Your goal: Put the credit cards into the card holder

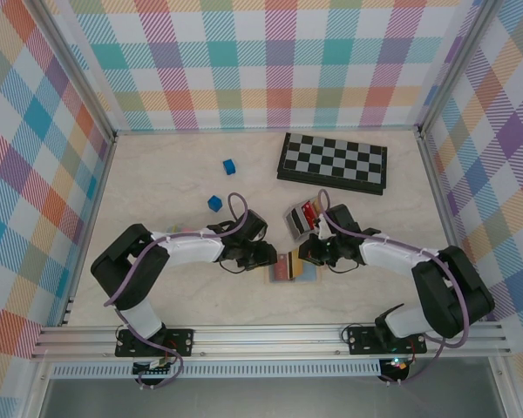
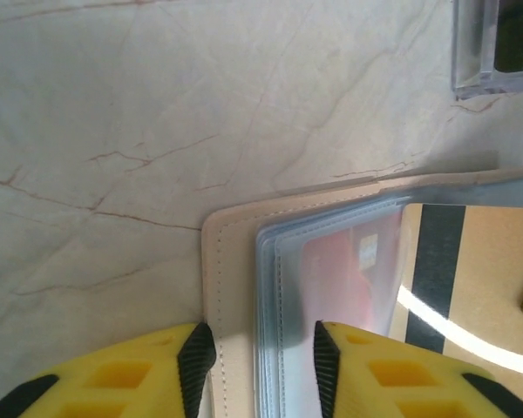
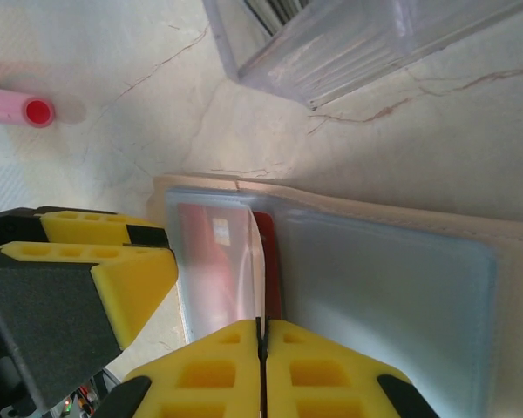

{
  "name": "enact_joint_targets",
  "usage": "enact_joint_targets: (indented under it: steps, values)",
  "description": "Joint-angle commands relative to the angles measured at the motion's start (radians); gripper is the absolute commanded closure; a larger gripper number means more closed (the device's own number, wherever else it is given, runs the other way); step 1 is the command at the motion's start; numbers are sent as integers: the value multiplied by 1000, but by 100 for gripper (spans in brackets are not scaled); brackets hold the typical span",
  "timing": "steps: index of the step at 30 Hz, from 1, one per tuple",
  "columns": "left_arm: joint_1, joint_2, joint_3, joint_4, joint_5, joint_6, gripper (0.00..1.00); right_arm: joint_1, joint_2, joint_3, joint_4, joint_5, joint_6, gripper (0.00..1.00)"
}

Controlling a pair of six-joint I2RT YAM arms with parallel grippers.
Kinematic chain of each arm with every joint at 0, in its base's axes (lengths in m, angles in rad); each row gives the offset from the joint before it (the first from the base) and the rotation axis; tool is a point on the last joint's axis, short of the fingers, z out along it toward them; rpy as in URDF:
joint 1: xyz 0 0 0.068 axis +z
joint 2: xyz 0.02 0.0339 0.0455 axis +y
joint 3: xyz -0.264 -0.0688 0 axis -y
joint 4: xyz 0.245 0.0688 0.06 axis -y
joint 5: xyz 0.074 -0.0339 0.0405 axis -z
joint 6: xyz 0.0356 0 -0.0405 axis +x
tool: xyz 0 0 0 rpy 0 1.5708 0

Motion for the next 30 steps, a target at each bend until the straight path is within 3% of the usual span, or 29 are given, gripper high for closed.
enact_joint_targets:
  steps: [1, 12, 30]
  values:
    - [-15, 48, -12, -4, 11, 11, 63, 6, 17, -19, 8, 1, 1, 94]
    - [-14, 56, -9, -22, 4, 14, 64, -6, -75, 19, -107, 27, -92, 94]
    - [-16, 69, -1, -13, 19, 11, 65, -1, 45, -14, 24, -19, -77, 94]
